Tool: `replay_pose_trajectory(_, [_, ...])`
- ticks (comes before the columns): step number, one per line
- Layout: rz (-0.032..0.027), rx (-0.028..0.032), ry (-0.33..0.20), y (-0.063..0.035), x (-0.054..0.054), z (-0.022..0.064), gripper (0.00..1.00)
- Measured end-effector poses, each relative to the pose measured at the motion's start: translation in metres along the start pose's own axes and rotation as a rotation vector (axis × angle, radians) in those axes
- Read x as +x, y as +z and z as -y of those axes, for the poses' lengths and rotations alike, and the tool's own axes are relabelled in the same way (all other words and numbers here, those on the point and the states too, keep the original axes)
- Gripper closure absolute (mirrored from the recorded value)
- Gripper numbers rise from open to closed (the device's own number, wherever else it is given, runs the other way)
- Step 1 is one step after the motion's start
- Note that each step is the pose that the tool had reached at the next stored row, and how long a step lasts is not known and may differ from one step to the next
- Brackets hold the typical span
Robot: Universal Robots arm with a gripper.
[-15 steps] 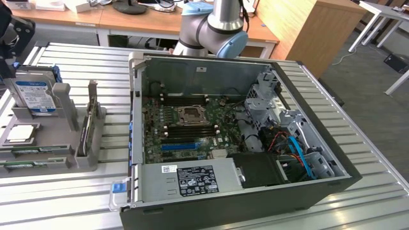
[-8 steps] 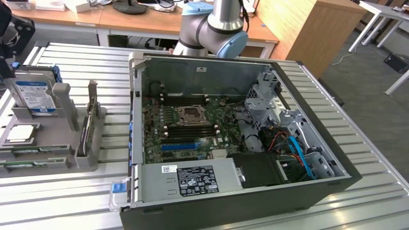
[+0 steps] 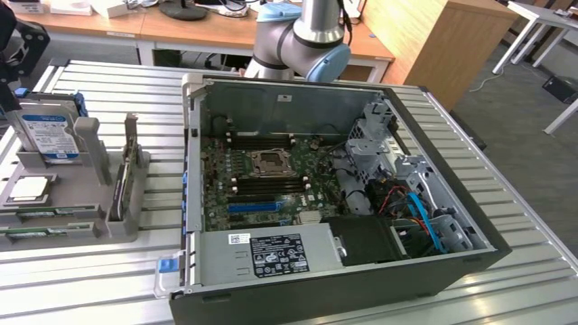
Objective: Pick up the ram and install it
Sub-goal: 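Pick up the ram and move it above insertion slot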
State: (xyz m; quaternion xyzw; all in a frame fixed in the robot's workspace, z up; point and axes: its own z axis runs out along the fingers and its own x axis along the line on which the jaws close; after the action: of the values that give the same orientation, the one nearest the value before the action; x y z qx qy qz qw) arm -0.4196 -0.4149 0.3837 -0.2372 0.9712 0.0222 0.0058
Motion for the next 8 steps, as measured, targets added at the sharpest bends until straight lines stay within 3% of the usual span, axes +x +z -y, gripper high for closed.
replay_pose_trajectory(8, [-0.0057, -0.0029, -0.141, 0.0004, 0.0000, 0.0000, 0.89])
